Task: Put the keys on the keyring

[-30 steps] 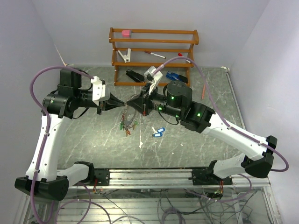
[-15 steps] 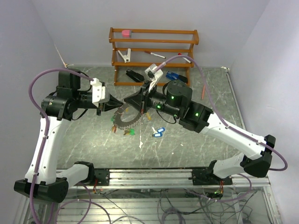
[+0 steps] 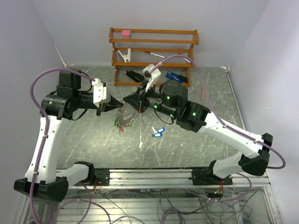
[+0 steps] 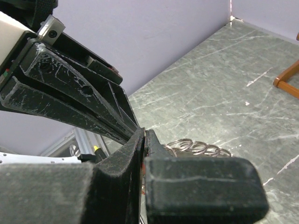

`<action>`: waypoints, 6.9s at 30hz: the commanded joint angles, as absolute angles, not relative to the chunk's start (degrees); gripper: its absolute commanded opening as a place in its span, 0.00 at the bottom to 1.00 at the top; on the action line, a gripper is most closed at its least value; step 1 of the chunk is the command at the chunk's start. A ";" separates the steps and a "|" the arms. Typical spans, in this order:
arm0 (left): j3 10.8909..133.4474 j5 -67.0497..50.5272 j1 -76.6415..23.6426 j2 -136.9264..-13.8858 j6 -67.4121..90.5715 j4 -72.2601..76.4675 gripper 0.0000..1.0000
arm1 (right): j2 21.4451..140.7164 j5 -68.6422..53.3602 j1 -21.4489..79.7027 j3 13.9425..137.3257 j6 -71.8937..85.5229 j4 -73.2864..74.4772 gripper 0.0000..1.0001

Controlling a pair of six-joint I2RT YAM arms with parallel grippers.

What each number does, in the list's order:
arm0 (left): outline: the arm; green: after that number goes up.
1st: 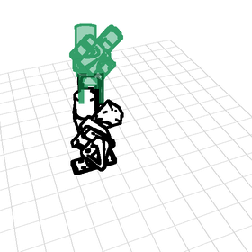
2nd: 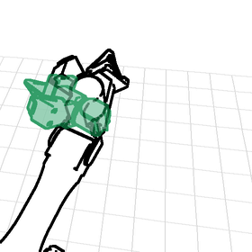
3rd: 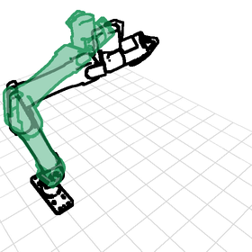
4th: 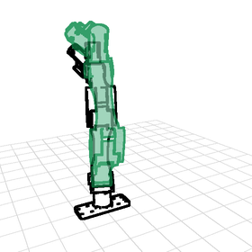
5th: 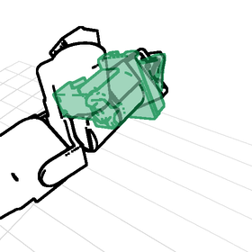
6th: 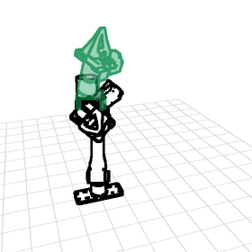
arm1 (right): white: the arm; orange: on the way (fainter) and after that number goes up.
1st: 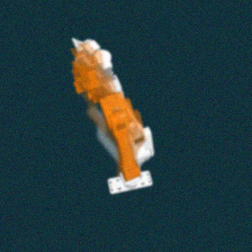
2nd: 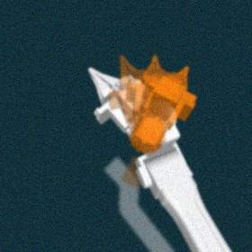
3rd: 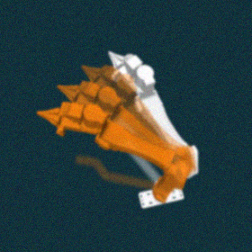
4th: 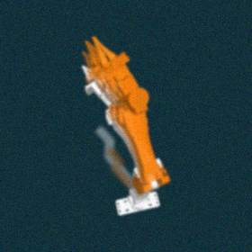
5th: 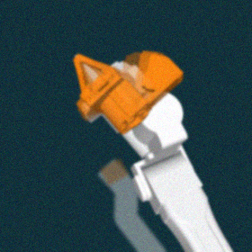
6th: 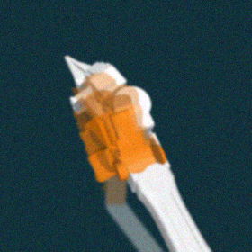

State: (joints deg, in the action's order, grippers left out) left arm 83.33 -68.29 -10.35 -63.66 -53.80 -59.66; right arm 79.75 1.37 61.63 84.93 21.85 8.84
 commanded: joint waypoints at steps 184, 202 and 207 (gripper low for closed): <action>63.08 -31.62 -13.92 -62.28 -20.79 -37.60 0.42 | 103.07 -8.79 50.41 75.95 -3.49 19.74 0.52; 62.92 -34.26 -11.48 -64.94 -20.03 -35.20 0.41 | 114.60 -11.91 48.57 80.19 -16.85 16.02 0.41; 63.45 -34.60 -11.17 -65.63 -20.61 -35.64 0.41 | 117.71 -12.38 48.61 82.50 -17.70 16.55 0.38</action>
